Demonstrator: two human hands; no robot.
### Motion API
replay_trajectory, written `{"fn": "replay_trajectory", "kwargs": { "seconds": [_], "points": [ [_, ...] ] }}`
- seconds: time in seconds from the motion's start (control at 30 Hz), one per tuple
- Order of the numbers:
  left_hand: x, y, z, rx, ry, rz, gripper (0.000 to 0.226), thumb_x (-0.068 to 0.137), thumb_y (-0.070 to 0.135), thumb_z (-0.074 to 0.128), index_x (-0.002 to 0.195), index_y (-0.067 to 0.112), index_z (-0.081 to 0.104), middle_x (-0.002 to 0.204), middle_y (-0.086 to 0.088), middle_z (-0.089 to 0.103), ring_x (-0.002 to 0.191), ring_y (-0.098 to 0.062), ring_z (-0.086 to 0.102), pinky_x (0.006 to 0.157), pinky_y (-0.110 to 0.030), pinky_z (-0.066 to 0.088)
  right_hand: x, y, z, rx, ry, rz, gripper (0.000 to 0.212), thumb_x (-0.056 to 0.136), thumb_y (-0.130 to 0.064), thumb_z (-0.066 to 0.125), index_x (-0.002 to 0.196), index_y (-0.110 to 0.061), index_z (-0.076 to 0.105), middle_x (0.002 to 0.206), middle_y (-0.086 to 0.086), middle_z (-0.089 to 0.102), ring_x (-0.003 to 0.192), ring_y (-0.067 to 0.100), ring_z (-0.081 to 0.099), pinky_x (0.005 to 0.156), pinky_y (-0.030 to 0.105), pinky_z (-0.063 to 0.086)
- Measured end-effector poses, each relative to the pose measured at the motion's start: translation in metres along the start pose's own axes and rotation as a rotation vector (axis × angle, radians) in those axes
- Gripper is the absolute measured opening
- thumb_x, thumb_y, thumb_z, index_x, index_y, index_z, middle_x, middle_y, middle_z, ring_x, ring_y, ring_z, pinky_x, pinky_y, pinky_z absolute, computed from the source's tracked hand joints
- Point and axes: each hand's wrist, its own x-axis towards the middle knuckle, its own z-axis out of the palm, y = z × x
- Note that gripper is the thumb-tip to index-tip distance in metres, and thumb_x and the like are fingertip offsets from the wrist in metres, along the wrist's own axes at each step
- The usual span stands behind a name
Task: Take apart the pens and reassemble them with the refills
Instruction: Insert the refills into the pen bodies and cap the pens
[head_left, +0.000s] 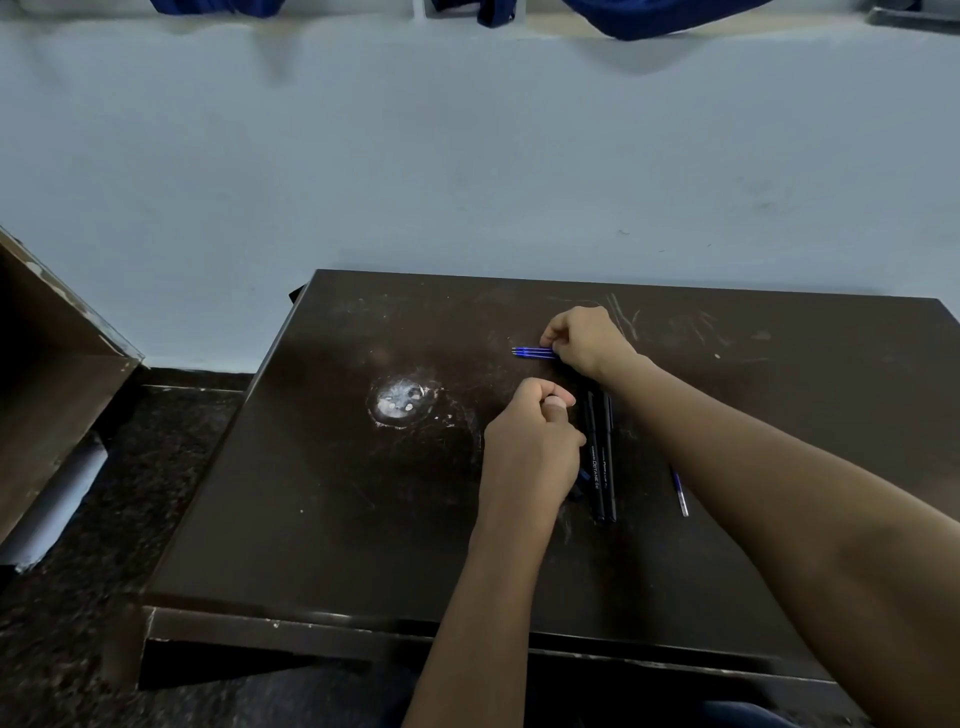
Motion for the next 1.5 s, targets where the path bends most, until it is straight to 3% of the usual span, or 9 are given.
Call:
{"fn": "replay_trajectory", "kwargs": {
  "seconds": [0.1,0.2,0.43,0.87,1.0,1.13,1.27,1.37,1.5],
  "points": [
    [0.000,0.000,0.000,-0.010,0.001,0.006,0.024,0.102,0.022,0.034,0.107,0.025,0.058,0.085,0.002,0.063,0.060,-0.002,0.049,0.037,0.001,0.034,-0.001,0.003,-0.001,0.004,-0.012,-0.040,0.018,0.086,-0.009,0.061,0.100,-0.011,0.073,0.105,0.009,0.071,0.098,0.024,0.065,0.091,0.037,0.052],
    [0.000,0.001,0.000,0.008,0.000,-0.003,0.024,0.102,0.023,0.034,0.107,0.027,0.057,0.088,0.003,0.063,0.062,0.000,0.050,0.039,-0.006,0.034,-0.002,0.004,-0.002,-0.018,-0.043,-0.068,0.022,0.084,-0.014,0.068,0.105,-0.010,0.071,0.105,0.008,0.070,0.097,0.023,0.064,0.090,0.036,0.052],
    [0.001,0.000,0.002,-0.021,0.014,0.004,0.025,0.102,0.021,0.034,0.107,0.023,0.058,0.091,-0.001,0.064,0.062,-0.001,0.050,0.039,0.005,0.032,-0.001,0.005,0.004,-0.054,-0.003,-0.064,0.015,0.084,-0.014,0.066,0.098,-0.013,0.069,0.107,0.010,0.067,0.097,0.027,0.064,0.089,0.044,0.052],
    [0.002,-0.001,0.002,-0.010,0.016,-0.005,0.024,0.102,0.021,0.034,0.107,0.024,0.057,0.085,0.000,0.063,0.062,-0.002,0.050,0.038,0.004,0.032,-0.005,0.000,-0.002,-0.060,-0.018,-0.070,0.017,0.084,-0.013,0.066,0.100,-0.011,0.069,0.106,0.011,0.068,0.097,0.028,0.063,0.089,0.045,0.052],
    [0.003,-0.001,0.002,0.020,0.018,-0.002,0.023,0.102,0.023,0.034,0.107,0.027,0.056,0.082,0.004,0.062,0.061,-0.001,0.050,0.039,-0.007,0.037,-0.006,-0.002,-0.004,-0.047,-0.025,-0.065,0.015,0.084,-0.013,0.066,0.099,-0.011,0.069,0.105,0.011,0.068,0.096,0.028,0.064,0.089,0.044,0.053],
    [0.003,-0.002,0.002,0.032,0.022,0.007,0.025,0.102,0.022,0.034,0.109,0.025,0.057,0.078,0.005,0.061,0.060,-0.001,0.049,0.039,-0.003,0.037,-0.014,-0.006,-0.007,-0.011,0.058,-0.065,0.012,0.085,-0.013,0.062,0.094,-0.013,0.070,0.102,0.009,0.068,0.095,0.026,0.064,0.086,0.041,0.053],
    [0.003,-0.001,0.002,0.062,0.031,-0.026,0.027,0.101,0.024,0.035,0.118,0.020,0.057,0.089,0.004,0.065,0.062,0.001,0.049,0.048,-0.012,0.030,-0.035,-0.007,-0.009,0.139,0.194,0.029,0.014,0.087,-0.014,0.058,0.092,-0.017,0.071,0.096,0.003,0.070,0.090,0.022,0.066,0.085,0.042,0.055],
    [0.002,0.000,0.002,0.073,0.044,-0.027,0.029,0.100,0.024,0.037,0.114,0.014,0.061,0.089,0.004,0.066,0.062,0.002,0.049,0.049,-0.012,0.029,-0.060,-0.004,-0.012,0.218,0.251,0.155,0.015,0.087,-0.013,0.056,0.093,-0.015,0.070,0.097,0.005,0.069,0.089,0.024,0.066,0.084,0.044,0.056],
    [-0.003,0.005,0.001,0.092,0.053,-0.027,0.026,0.099,0.021,0.039,0.105,0.011,0.062,0.090,0.001,0.065,0.061,-0.001,0.048,0.044,-0.011,0.036,-0.097,0.004,-0.021,0.120,0.226,0.382,0.020,0.085,-0.011,0.058,0.104,-0.009,0.063,0.108,0.014,0.064,0.097,0.034,0.063,0.081,0.042,0.055]
  ]
}}
